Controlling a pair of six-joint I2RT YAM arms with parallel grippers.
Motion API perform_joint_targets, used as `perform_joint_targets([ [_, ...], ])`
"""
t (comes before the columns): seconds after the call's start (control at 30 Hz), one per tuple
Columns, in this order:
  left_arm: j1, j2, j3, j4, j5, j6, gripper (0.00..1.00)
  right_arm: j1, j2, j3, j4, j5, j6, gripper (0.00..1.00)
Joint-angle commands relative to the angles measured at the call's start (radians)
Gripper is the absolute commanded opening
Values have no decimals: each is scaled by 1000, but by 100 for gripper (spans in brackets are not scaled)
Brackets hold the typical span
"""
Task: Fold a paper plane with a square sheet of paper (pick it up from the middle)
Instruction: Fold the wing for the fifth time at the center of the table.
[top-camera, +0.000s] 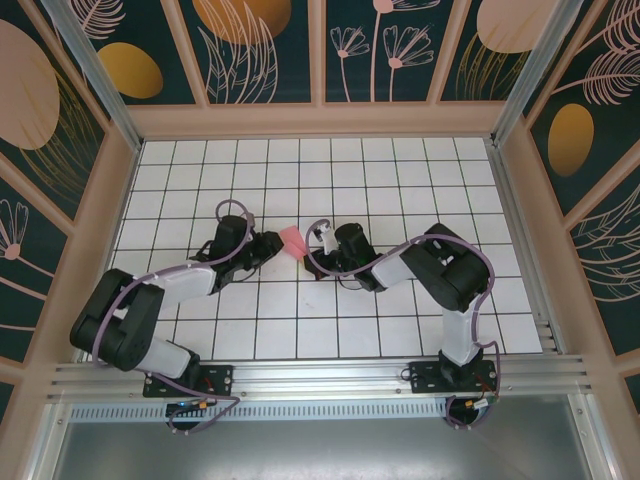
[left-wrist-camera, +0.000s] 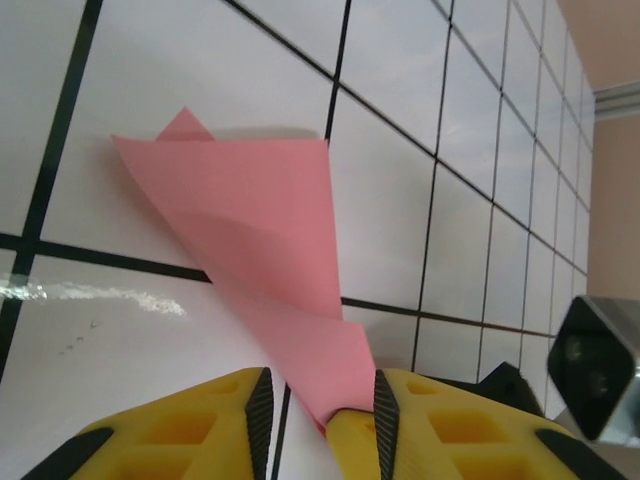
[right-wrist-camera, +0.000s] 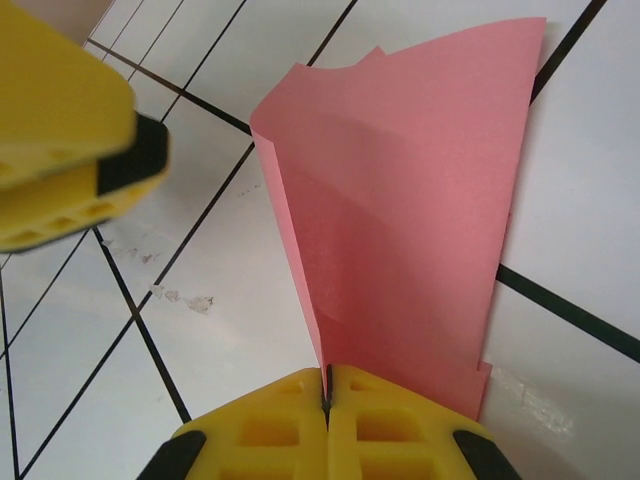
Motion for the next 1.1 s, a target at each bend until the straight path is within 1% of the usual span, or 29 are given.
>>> perform_joint_targets([
  [0.0,-7,42,24,28,9,30,31,-9,-24,-14,34,-42,16,4],
  [0.17,-12,114,59,43,20,41,29,-12,-22,-11,14,-51,-7,6],
  [0.43,-27,162,107,40,39,64,28,-16,-22,-6,-9,-54,-21,12],
  [0.6,-34,177,124,42,50,71,27,-16,-20,3,-27,-52,-26,19],
  [0.87,-48,198,152,37,73,83,27,-17,-24,29,-61,-56,-31,27],
  [1.07,-50,208,158,30,74,89,27,-19,-21,47,-70,-63,-14,29],
])
